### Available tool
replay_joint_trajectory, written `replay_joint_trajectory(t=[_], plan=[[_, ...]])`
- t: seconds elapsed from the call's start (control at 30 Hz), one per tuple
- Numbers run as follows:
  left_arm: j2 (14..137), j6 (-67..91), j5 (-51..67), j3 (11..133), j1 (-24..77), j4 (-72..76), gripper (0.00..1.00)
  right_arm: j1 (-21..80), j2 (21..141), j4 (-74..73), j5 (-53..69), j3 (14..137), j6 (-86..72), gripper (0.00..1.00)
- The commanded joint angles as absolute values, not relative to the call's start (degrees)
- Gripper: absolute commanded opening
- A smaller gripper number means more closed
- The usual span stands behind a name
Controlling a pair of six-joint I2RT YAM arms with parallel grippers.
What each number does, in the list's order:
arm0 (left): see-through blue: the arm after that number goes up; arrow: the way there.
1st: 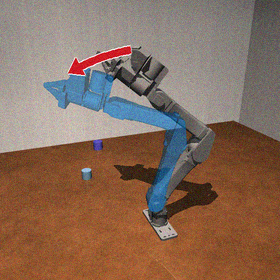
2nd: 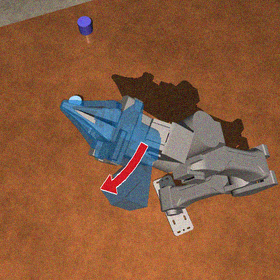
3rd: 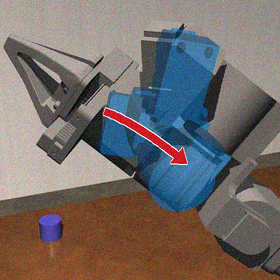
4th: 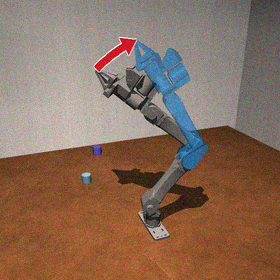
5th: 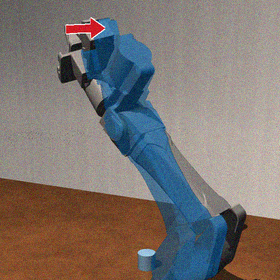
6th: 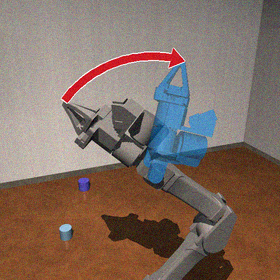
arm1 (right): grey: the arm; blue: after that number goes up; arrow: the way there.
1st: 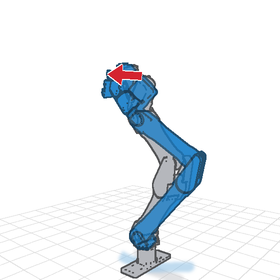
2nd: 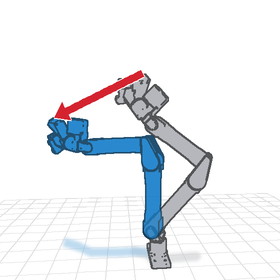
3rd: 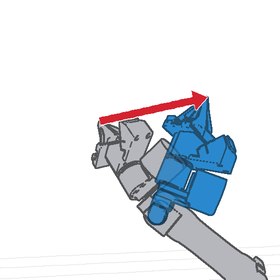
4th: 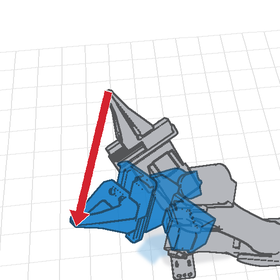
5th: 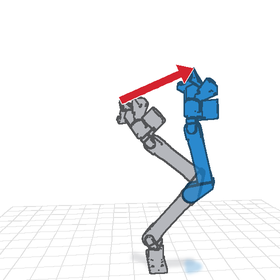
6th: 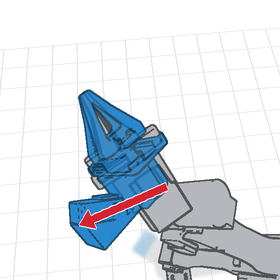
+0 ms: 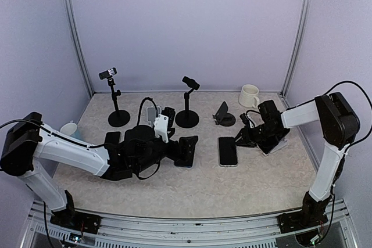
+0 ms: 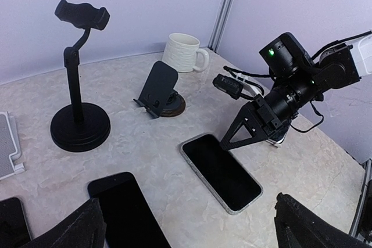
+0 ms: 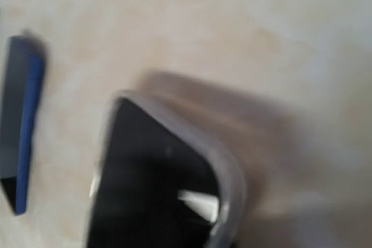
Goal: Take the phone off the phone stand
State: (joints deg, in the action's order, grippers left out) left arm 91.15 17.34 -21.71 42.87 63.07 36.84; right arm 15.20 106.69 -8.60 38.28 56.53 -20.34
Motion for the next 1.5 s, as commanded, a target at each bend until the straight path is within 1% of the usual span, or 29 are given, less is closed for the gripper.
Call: replay_joint_trajectory(t=[0.0, 0.17, 0.27, 0.5, 0.57, 0.63, 0.77, 0.87, 0.9, 1.07, 1.13, 1.17, 1.2, 1.47], plan=[[89.7, 16.6, -21.6, 42.5, 62.8, 37.0, 0.99, 14.7, 106.9, -9.3, 32.9, 57.7, -18.7, 0.32], [89.8, 16.5, -21.5, 42.5, 62.8, 37.0, 0.99, 14.7, 105.1, -9.6, 32.1, 57.9, -19.0, 0.45], [89.7, 16.5, -21.6, 42.5, 62.7, 37.1, 0.99, 14.7, 102.7, -10.0, 32.0, 58.1, -19.2, 0.50], [90.2, 16.5, -20.9, 42.5, 62.7, 37.8, 0.99, 14.9, 95.0, -11.3, 32.0, 57.4, -20.3, 0.56], [90.3, 16.5, -20.7, 42.7, 62.8, 38.0, 0.99, 14.9, 92.3, -12.5, 30.5, 57.2, -20.5, 0.57], [90.4, 16.5, -20.5, 42.8, 62.8, 38.2, 0.99, 14.9, 89.1, -13.7, 28.5, 56.9, -20.9, 0.60], [90.6, 16.3, -20.3, 42.9, 62.8, 38.6, 0.99, 14.9, 82.2, -15.4, 23.8, 55.7, -21.6, 0.70], [90.8, 16.3, -20.5, 42.8, 62.8, 38.8, 0.99, 13.9, 77.5, -16.3, 22.3, 54.6, -21.5, 0.84], [90.8, 16.3, -20.6, 42.8, 62.8, 38.8, 0.99, 13.0, 75.8, -16.0, 22.2, 53.8, -22.0, 0.86], [90.5, 16.3, -20.8, 42.7, 62.8, 38.8, 0.99, 7.2, 68.7, -15.1, 23.4, 48.4, -25.9, 0.87], [90.4, 16.2, -21.0, 42.6, 62.8, 38.8, 0.99, 5.8, 66.9, -16.3, 22.7, 47.0, -28.1, 0.93], [90.4, 16.1, -21.0, 42.6, 62.8, 38.8, 0.99, 5.3, 66.1, -17.6, 22.3, 46.4, -28.3, 0.98], [90.4, 16.1, -20.9, 42.6, 62.8, 38.9, 0.99, 4.9, 65.6, -18.4, 22.0, 46.0, -28.4, 1.00], [90.4, 16.3, -21.2, 42.6, 62.8, 39.2, 0.99, 2.4, 61.8, -21.3, 20.2, 39.3, -33.2, 1.00]])
